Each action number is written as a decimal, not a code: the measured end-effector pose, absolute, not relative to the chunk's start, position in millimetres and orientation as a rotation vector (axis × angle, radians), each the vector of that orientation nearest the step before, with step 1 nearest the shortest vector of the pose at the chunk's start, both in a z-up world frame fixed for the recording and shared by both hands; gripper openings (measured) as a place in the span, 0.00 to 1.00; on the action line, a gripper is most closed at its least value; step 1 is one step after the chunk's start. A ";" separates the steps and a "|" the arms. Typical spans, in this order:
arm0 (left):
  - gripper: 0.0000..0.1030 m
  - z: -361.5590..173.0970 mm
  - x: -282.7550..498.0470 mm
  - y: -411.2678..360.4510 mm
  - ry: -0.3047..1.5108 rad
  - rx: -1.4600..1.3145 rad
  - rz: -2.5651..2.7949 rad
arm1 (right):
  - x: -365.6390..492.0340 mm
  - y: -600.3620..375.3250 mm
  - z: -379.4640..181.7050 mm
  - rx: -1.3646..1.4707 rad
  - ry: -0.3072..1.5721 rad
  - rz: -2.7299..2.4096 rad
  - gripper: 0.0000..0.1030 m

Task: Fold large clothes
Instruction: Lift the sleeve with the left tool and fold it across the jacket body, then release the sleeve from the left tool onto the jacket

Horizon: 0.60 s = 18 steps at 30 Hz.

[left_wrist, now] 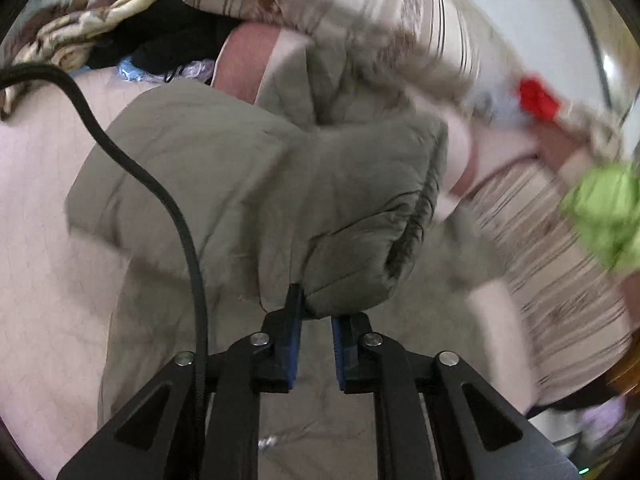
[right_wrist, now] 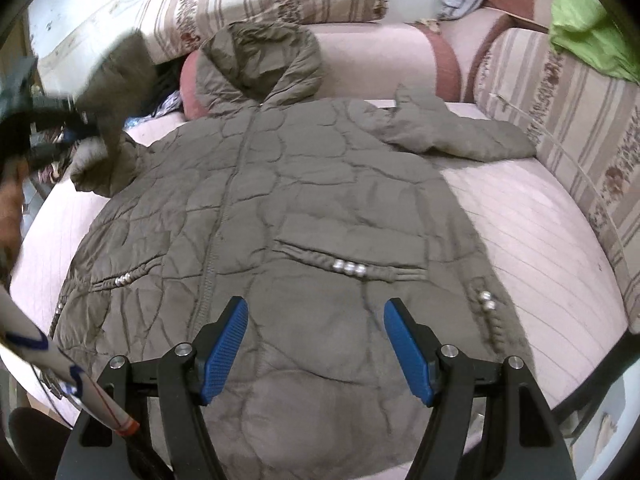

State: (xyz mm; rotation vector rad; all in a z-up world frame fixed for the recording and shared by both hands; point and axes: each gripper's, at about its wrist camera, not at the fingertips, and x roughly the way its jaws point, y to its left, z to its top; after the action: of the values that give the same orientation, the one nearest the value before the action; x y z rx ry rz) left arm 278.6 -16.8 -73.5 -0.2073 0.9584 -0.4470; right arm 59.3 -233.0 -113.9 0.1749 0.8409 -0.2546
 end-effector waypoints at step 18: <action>0.48 -112.3 201.3 63.6 0.786 0.040 -0.110 | 164.8 -215.9 -119.0 0.282 0.977 -0.081 0.82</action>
State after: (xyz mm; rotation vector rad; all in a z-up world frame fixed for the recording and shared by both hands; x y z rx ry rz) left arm 201.3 63.6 -112.3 0.0398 0.7859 -0.1104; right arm 164.8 -215.9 -119.0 0.2819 0.9771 -0.0806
